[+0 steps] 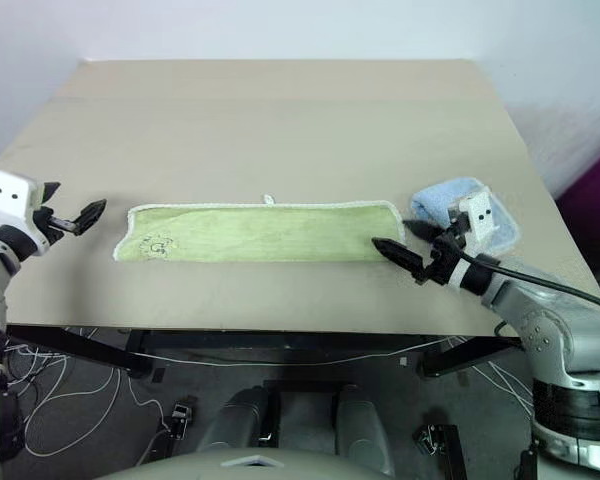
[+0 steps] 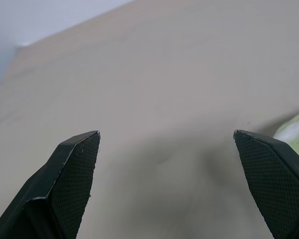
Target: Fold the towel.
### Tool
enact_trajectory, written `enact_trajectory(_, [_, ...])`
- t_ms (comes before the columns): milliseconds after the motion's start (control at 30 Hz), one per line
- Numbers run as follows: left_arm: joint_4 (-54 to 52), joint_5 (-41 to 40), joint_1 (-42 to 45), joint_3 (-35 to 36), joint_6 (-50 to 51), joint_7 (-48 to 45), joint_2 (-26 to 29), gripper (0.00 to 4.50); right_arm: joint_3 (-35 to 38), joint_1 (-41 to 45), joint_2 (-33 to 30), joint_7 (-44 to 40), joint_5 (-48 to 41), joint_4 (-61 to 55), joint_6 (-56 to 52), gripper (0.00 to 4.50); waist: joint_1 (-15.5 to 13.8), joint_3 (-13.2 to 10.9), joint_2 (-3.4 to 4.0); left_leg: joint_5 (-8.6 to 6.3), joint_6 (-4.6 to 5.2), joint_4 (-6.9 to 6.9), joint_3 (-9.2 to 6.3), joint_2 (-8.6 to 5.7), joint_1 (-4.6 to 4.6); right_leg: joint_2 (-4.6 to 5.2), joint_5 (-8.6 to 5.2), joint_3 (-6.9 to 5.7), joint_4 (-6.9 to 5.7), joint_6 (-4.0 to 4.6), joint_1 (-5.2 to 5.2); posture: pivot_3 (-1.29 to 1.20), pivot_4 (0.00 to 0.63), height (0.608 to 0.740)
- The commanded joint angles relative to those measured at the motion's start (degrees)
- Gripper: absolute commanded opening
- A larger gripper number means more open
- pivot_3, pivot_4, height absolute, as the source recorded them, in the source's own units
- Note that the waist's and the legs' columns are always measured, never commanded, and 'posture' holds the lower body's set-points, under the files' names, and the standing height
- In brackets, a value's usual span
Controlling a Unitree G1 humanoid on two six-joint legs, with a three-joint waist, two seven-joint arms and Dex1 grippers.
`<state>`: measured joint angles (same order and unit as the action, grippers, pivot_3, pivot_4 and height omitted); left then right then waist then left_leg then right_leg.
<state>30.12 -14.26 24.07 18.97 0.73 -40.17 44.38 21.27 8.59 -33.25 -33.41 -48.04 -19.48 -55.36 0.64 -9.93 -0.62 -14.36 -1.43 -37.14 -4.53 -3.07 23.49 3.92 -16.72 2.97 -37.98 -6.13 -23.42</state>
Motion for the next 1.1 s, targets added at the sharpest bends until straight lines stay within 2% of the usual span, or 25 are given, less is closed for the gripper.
enact_trajectory(33, [-7.95, -4.29, -1.94, 0.53, 0.49, -4.95, -0.44, 4.50, 7.98, 0.07, 5.09, 11.89, -13.41, -0.28, -9.27, 4.48, 0.06, 0.00, 0.00, 0.00, 0.00, 0.01, 0.00, 0.00, 0.00, 0.01, 0.00, 0.00, 0.00, 0.00, 0.00, 0.00, 0.150, 0.740])
enact_trajectory(100, [-11.98, -6.76, -3.53, -0.17, 2.32, -8.33, -1.09, 4.50, 9.50, -0.81, 8.31, 18.07, -20.18, -0.06, -12.36, 4.48, 0.08, 0.00, 0.00, 0.00, 0.00, 0.04, 0.01, 0.00, 0.00, 0.03, 0.00, 0.01, 0.01, 0.00, -0.01, 0.00, 0.150, 0.740])
enact_trajectory(233, [-18.70, -10.20, -6.49, -1.83, 6.55, -13.28, -2.05, 4.50, 8.80, -1.89, 14.60, 31.15, -27.76, 1.62, -14.02, 4.48, 0.31, 0.02, 0.02, 0.00, 0.00, 0.07, 0.00, 0.02, 0.00, 0.03, -0.01, 0.05, 0.01, 0.01, -0.01, 0.00, 0.150, 0.740])
enact_trajectory(433, [-27.51, -14.06, -11.38, -5.00, 13.01, -18.23, -2.45, 4.50, 7.89, 0.20, 18.99, 46.76, -37.05, 7.82, -10.71, 4.48, 0.58, 0.05, -0.01, 0.00, 0.00, 0.08, 0.02, 0.03, -0.05, -0.02, -0.01, 0.04, 0.01, 0.02, 0.01, 0.00, 0.150, 0.740])
enact_trajectory(667, [-33.14, -15.73, -14.55, -6.40, 16.46, -19.03, -3.51, 4.50, 5.99, 3.37, 21.44, 56.31, -41.70, 12.47, -3.86, 4.48, 0.78, 0.06, -0.02, 0.00, 0.00, 0.07, 0.04, 0.09, -0.13, -0.12, -0.01, 0.04, 0.02, 0.02, 0.08, 0.00, 0.150, 0.740])
enact_trajectory(1000, [-35.63, -15.84, -15.94, -6.53, 17.53, -18.52, -4.60, 4.50, 4.61, 1.92, 22.03, 62.76, -42.08, 11.52, 4.33, 4.48, 0.55, 0.16, -0.14, 0.00, 0.01, 0.06, 0.04, 0.10, -0.22, -0.18, -0.01, 0.04, 0.05, 0.02, 0.22, 0.00, 0.150, 0.740])
enact_trajectory(1100, [-35.59, -15.65, -15.95, -6.77, 17.40, -18.41, -4.88, 4.50, 4.95, 1.43, 22.02, 64.29, -43.06, 10.91, 6.57, 3.97, 0.30, 0.16, -0.15, 0.00, 0.01, 0.06, 0.04, 0.10, -0.23, -0.18, -0.01, 0.03, 0.07, 0.02, 0.24, 0.00, 0.150, 0.740])
